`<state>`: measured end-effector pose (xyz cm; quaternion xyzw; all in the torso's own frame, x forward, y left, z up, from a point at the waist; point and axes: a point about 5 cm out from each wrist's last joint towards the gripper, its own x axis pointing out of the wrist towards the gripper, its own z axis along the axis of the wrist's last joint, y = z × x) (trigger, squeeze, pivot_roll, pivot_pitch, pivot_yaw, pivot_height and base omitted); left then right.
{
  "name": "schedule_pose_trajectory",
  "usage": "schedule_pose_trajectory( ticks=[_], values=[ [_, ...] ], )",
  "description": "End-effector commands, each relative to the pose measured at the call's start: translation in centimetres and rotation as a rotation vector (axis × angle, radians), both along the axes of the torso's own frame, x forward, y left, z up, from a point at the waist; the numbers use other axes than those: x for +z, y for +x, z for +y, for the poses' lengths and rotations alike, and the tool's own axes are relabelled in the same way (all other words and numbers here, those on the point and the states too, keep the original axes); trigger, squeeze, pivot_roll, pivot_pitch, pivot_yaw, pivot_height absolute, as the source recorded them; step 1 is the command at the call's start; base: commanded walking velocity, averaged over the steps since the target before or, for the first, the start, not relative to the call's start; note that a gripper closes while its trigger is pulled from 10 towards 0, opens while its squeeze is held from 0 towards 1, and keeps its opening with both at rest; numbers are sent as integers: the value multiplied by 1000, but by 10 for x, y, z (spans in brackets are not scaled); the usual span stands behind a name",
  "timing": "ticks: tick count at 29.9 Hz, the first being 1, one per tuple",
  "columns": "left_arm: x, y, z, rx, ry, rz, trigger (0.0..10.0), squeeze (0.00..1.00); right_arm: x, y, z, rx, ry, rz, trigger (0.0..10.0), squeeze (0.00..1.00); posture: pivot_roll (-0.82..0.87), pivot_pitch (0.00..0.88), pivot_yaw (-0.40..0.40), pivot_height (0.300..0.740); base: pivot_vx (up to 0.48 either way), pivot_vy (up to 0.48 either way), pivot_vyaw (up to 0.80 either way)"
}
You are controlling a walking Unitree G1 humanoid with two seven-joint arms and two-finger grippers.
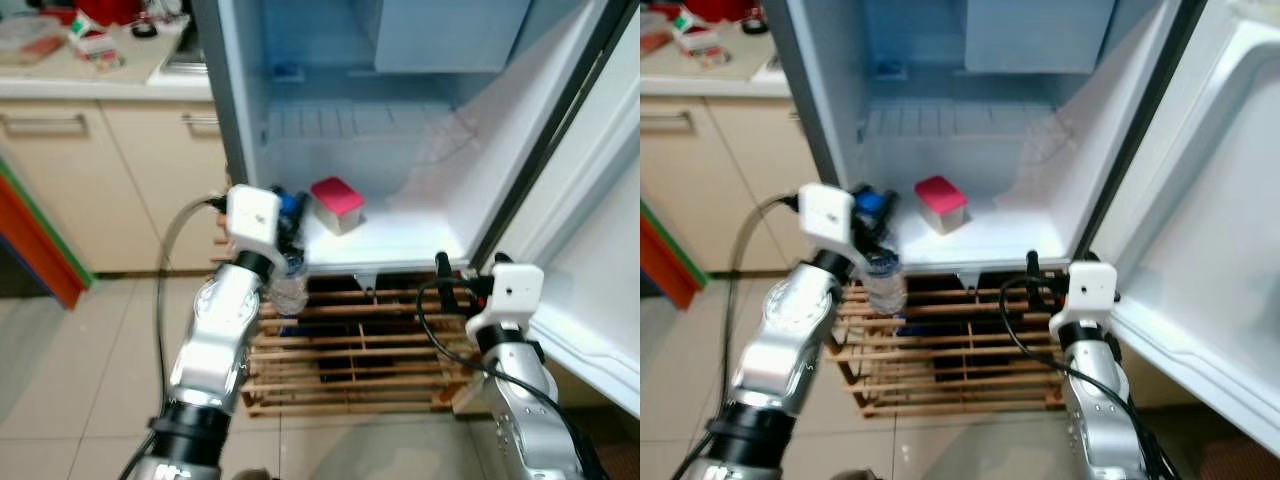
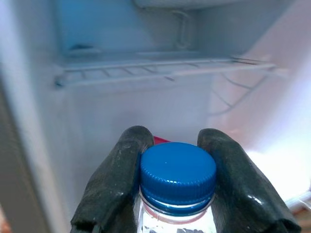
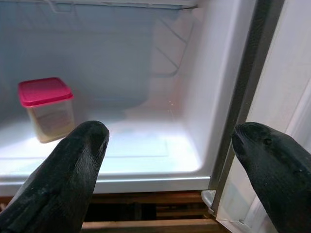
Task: Restocking fridge
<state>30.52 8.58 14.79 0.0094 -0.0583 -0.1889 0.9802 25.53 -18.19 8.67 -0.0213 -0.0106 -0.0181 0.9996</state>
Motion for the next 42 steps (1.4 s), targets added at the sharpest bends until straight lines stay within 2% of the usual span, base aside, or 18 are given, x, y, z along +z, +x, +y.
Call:
schedule_pose_trajectory(
  ticks=[1,8,11,15,20,24,25,26,27,31,36,39,42],
  values=[
    [19,8,1,-16,-5,-65,10000,0,-2,-2,-15,-65,-1,18,10000,0,28,0,-10,740,0,0,0],
    [55,27,-11,-73,-18,-149,10000,0,-1,-4,-14,-75,2,9,10000,0,-4,0,7,740,0,0,0],
    [74,32,-12,-81,-27,-192,10000,0,1,-9,-8,-18,43,5,10000,0,-14,0,9,740,0,0,0],
    [84,35,-14,-87,-32,-228,10000,0,3,-15,-3,49,54,8,10000,0,-19,0,7,740,0,0,0],
    [111,52,-27,-99,21,-355,10000,0,0,-42,3,213,38,64,10000,0,-65,6,6,740,0,0,0],
    [123,54,-34,-114,70,-432,10000,0,1,-51,0,229,40,88,10000,0,-98,17,9,740,0,0,0],
    [126,54,-36,-119,101,-471,10000,0,0,-53,-2,224,45,97,10000,0,-109,19,7,740,0,0,0],
    [131,53,-39,-115,174,-550,10000,0,1,-56,-4,220,58,109,10000,0,-123,25,3,740,0,0,0],
    [131,53,-39,-115,174,-550,10000,0,1,-56,-4,220,58,109,10000,0,-123,25,3,740,0,0,0],
    [135,52,-43,-98,320,-701,10000,0,4,-65,-8,206,66,135,10000,0,-140,49,-13,740,0,0,0],
    [131,49,-45,-95,350,-733,10000,0,2,-71,-14,185,64,160,10000,0,-151,66,-23,740,0,0,0],
    [121,41,-50,-129,401,-779,10000,0,2,-76,-16,178,62,181,10000,0,-152,87,-43,740,0,0,0],
    [115,39,-52,-143,422,-794,10000,0,2,-78,-16,182,62,191,10000,0,-150,92,-49,740,0,0,0]
  ],
)
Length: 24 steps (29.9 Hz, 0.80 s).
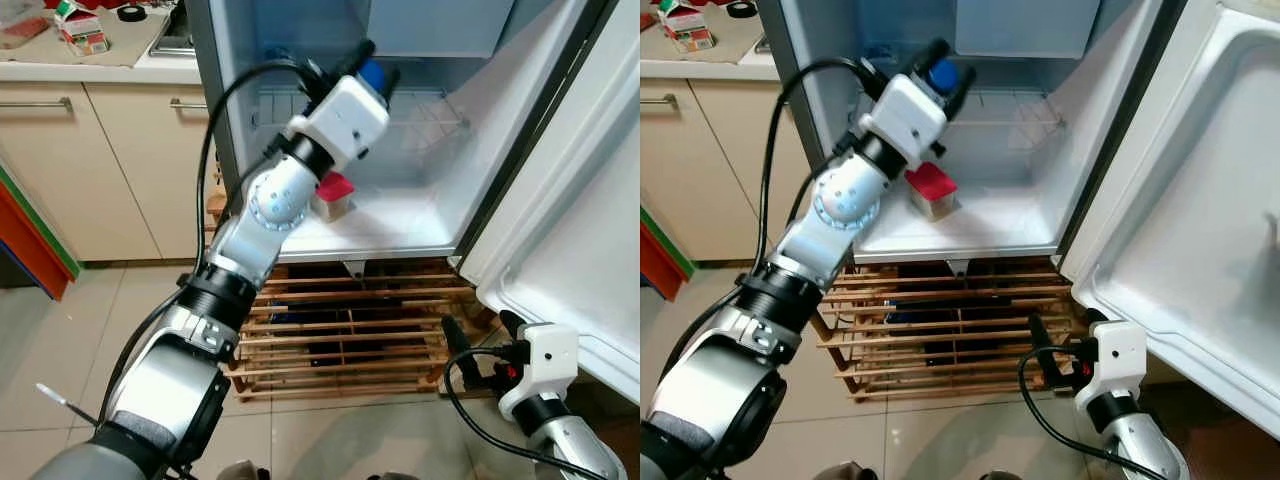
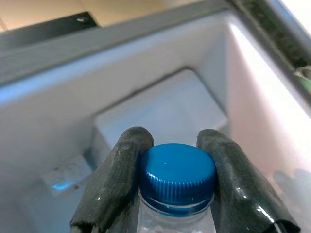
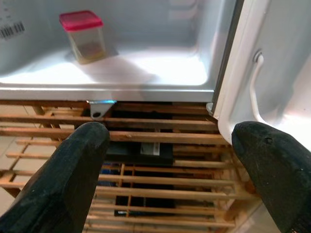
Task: Restocking fridge
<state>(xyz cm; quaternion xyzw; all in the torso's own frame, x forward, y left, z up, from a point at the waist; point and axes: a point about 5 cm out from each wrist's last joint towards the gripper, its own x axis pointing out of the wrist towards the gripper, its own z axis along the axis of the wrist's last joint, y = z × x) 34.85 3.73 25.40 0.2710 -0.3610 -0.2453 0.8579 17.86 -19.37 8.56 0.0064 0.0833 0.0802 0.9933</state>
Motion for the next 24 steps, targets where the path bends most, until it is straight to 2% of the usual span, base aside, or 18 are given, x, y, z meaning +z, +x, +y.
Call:
schedule_pose_trajectory(
  ticks=[1,4,8,10,17,19,24],
  values=[
    [5,-5,-4,-23,11,-67,10000,0,3,-2,-4,-10,5,7,10000,0,-149,97,-51,740,0,0,0],
    [-7,-5,-2,-25,16,-53,10000,0,2,-3,-4,-8,3,20,10000,0,-146,104,-60,740,0,0,0],
    [-12,-6,-2,-22,21,-55,10000,0,2,-4,-4,-7,-1,27,10000,0,-149,106,-66,740,0,0,0],
    [-20,-7,-3,-14,47,-70,10000,0,2,-5,-5,-5,-9,34,10000,0,-158,111,-77,740,0,0,0],
    [-48,-12,-6,-43,212,-109,10000,0,6,-8,-11,-15,-25,40,10000,0,-177,125,-98,740,0,0,0],
    [-57,-13,-5,-42,296,-141,10000,0,6,-9,-13,-16,-30,49,10000,0,-178,137,-102,740,0,0,0],
    [-67,-12,-3,-47,364,-151,10000,0,5,-12,-13,-18,-32,59,10000,0,-177,150,-99,740,0,0,0]
  ],
)
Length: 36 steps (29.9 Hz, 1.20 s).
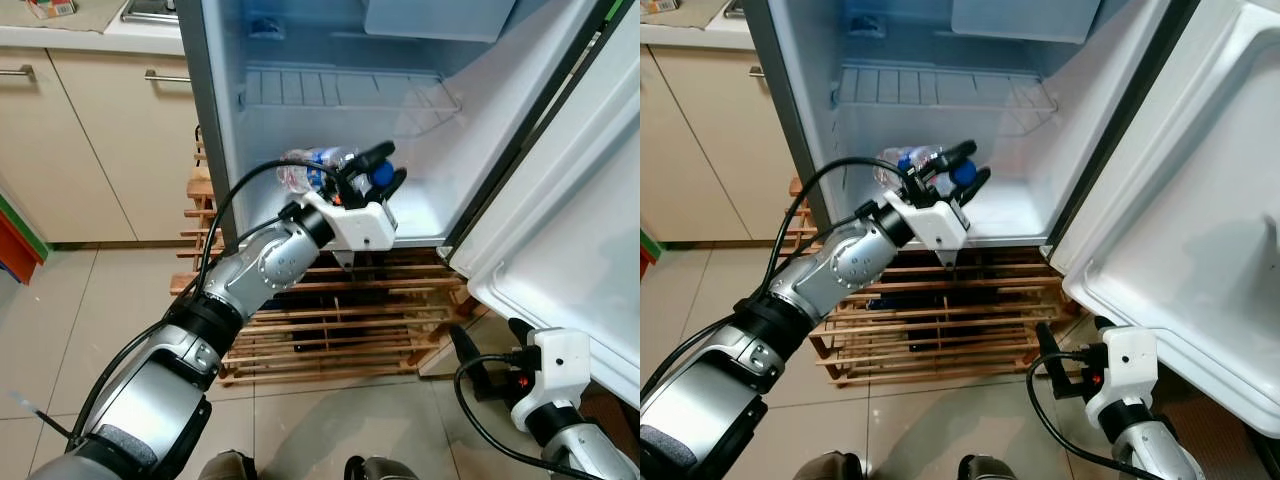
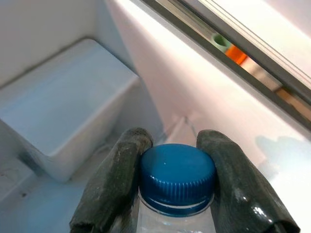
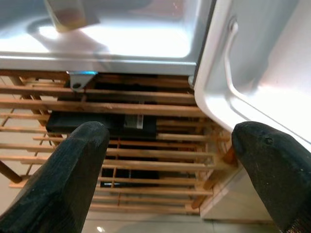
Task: Restocking fridge
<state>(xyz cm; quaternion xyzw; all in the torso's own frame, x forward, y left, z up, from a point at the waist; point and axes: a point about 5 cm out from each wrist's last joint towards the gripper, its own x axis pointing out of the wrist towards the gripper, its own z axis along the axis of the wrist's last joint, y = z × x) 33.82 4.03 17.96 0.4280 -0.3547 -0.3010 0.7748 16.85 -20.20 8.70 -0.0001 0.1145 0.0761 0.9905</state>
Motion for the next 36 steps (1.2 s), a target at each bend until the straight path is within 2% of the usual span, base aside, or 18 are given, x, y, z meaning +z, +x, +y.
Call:
schedule_pose_trajectory(
  ticks=[1,3,5,13,14,15,17,25,32,34,35,36],
  values=[
    [1,-3,-6,-52,65,-65,10000,0,2,-3,-4,-12,-13,4,10000,0,-176,155,-97,740,0,0,0],
    [-1,-3,-5,-56,88,-72,10000,0,1,-4,-4,-12,-12,8,10000,0,-176,156,-95,740,0,0,0],
    [-9,-3,-3,-65,153,-97,10000,0,-1,-5,-3,-14,-8,15,10000,0,-175,161,-92,740,0,0,0],
    [-19,2,5,-37,227,-118,10000,20,-4,-6,-4,-12,-6,26,10000,0,-169,169,-97,740,0,0,0],
    [-20,3,6,-30,233,-119,10000,373,-4,-6,-4,-11,-6,27,10000,0,-168,169,-98,740,0,0,0],
    [-20,4,6,-26,235,-119,10000,373,-4,-7,-4,-11,-6,28,10000,0,-168,169,-98,740,0,0,0],
    [-22,5,8,-14,241,-114,10000,1000,-5,-7,-4,-8,-7,30,10000,0,-168,165,-99,740,0,0,0],
    [-29,8,9,25,256,-95,10000,1000,-8,-6,-3,-2,-9,34,10000,0,-165,160,-105,740,0,0,0],
    [-40,17,15,122,325,-45,10000,1000,-14,-4,-6,5,-14,44,10000,0,-160,156,-108,740,0,0,0],
    [-44,23,19,207,309,48,10000,1000,-15,-3,-6,6,-14,45,10000,0,-160,156,-108,740,0,0,0],
    [-44,23,19,207,309,48,10000,1000,-15,-3,-6,6,-14,45,10000,0,-160,156,-108,740,0,0,0],
    [-48,29,23,296,245,197,10000,1000,-16,-3,-6,7,-15,46,10000,0,-158,157,-108,740,0,0,0]
  ],
)
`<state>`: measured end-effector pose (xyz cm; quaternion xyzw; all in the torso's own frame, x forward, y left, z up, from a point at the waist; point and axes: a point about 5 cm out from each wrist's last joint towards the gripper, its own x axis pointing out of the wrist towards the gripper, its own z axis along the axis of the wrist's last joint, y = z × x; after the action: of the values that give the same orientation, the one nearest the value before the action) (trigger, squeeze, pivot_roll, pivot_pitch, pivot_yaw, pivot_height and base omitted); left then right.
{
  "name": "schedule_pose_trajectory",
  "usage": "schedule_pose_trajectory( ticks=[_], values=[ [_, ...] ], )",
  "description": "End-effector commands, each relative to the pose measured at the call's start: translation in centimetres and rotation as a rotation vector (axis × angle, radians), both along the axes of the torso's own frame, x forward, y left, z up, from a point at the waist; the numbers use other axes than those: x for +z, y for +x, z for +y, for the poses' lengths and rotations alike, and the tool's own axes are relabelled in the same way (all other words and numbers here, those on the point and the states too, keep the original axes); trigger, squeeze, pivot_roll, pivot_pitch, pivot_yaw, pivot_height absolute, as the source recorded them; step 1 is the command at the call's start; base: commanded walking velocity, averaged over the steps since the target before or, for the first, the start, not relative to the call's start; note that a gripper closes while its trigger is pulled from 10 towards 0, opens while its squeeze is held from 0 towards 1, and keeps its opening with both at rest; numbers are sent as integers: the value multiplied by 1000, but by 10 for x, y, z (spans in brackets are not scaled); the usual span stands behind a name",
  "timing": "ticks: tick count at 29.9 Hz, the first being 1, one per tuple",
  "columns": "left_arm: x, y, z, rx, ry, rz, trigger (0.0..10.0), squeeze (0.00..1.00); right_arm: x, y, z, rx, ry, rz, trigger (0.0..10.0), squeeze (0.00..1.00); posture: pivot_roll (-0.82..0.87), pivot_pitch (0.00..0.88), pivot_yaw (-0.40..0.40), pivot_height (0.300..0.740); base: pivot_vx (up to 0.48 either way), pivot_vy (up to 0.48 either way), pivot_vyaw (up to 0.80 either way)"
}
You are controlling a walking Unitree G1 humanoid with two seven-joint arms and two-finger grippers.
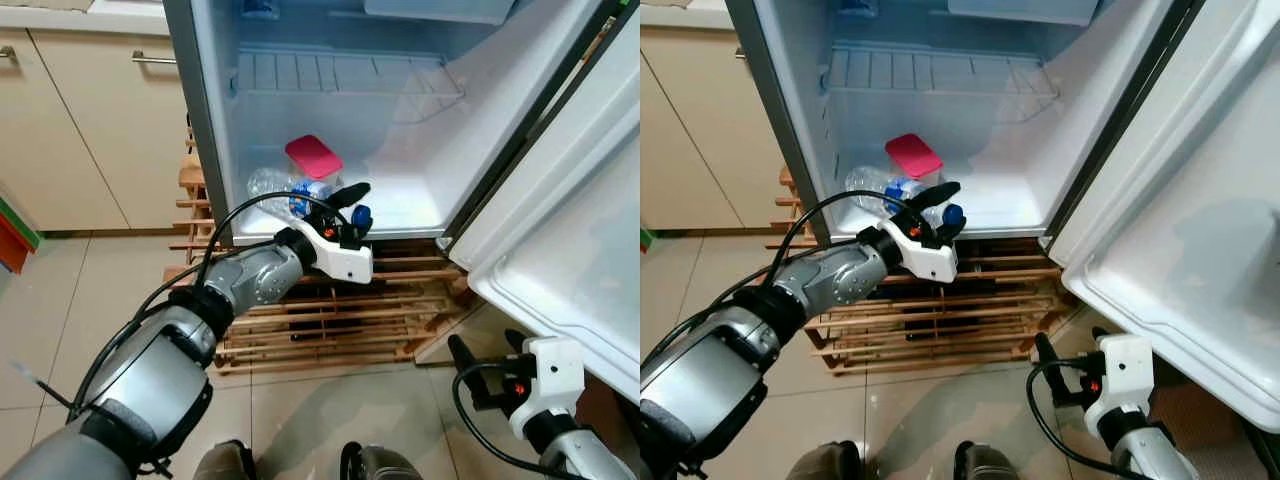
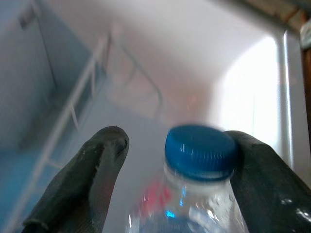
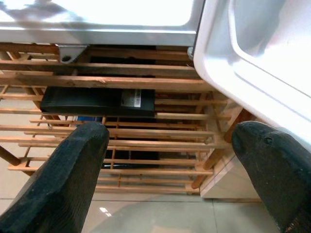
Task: Restocking fridge
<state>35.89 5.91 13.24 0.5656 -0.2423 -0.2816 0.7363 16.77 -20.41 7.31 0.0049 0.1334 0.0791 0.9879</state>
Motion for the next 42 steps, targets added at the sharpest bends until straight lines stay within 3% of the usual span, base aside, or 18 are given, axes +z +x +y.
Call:
schedule_pose_trajectory(
  ticks=[1,2,3,4,5,6,7,9,12,16,20,30,31,34,35,36,39,42],
  values=[
    [-4,10,5,163,-108,194,10000,1000,-3,-2,-4,3,-23,8,10000,0,-158,157,-108,740,0,0,0],
    [-4,10,5,163,-108,194,10000,1000,-3,-2,-4,3,-23,8,10000,0,-158,157,-108,740,0,0,0],
    [-10,14,8,268,-214,348,10000,996,-4,-2,-3,6,-23,9,10000,0,-160,159,-108,740,0,0,0],
    [-10,14,8,268,-214,348,10000,996,-4,-2,-3,6,-23,9,10000,0,-160,159,-108,740,0,0,0],
    [-11,15,7,297,-267,391,10000,573,-5,-2,-3,7,-23,9,10000,0,-160,159,-109,740,0,0,0],
    [-9,17,7,335,-342,436,10000,0,-5,-2,-3,8,-24,9,10000,0,-161,159,-109,740,0,0,0],
    [-7,20,5,381,-435,495,10000,0,-6,-3,-4,7,-25,9,10000,0,-162,160,-109,740,0,0,0],
    [-5,22,4,420,-519,543,10000,0,-6,-3,-4,7,-26,10,10000,0,-162,160,-109,740,0,0,0],
    [-4,25,2,501,-795,736,10000,0,-7,-3,-4,3,-27,9,10000,0,-164,162,-102,740,0,0,0],
    [-3,25,-4,489,-955,865,10000,0,-8,-4,-3,2,-26,8,10000,0,-162,164,-101,740,0,0,0],
    [-3,24,-9,479,-983,904,10000,0,-9,-3,-3,4,-26,9,10000,0,-157,164,-101,740,0,0,0],
    [-9,18,-18,434,-923,922,10000,0,-10,-1,-2,2,-30,4,10000,0,-163,160,-94,740,0,0,0],
    [-9,14,-23,360,-828,858,10000,1000,-10,-1,-2,-3,-30,2,10000,0,-163,163,-93,740,0,0,0],
    [-11,7,-30,280,-611,714,10000,1000,-10,-1,-2,-5,-30,1,10000,0,-163,163,-93,740,0,0,0],
    [-11,5,-31,255,-464,608,10000,1000,-10,0,-2,-5,-31,1,10000,0,-158,164,-94,740,0,0,0],
    [-11,5,-31,255,-464,608,10000,1000,-10,0,-2,-5,-31,1,10000,0,-158,164,-94,740,0,0,0],
    [-8,4,-31,196,-200,415,10000,1000,-10,1,-2,-6,-31,1,10000,0,-153,162,-94,740,0,0,0],
    [4,8,-29,198,-197,369,10000,1000,-10,2,-2,-6,-30,-1,10000,0,-147,160,-91,740,0,0,0]
  ],
)
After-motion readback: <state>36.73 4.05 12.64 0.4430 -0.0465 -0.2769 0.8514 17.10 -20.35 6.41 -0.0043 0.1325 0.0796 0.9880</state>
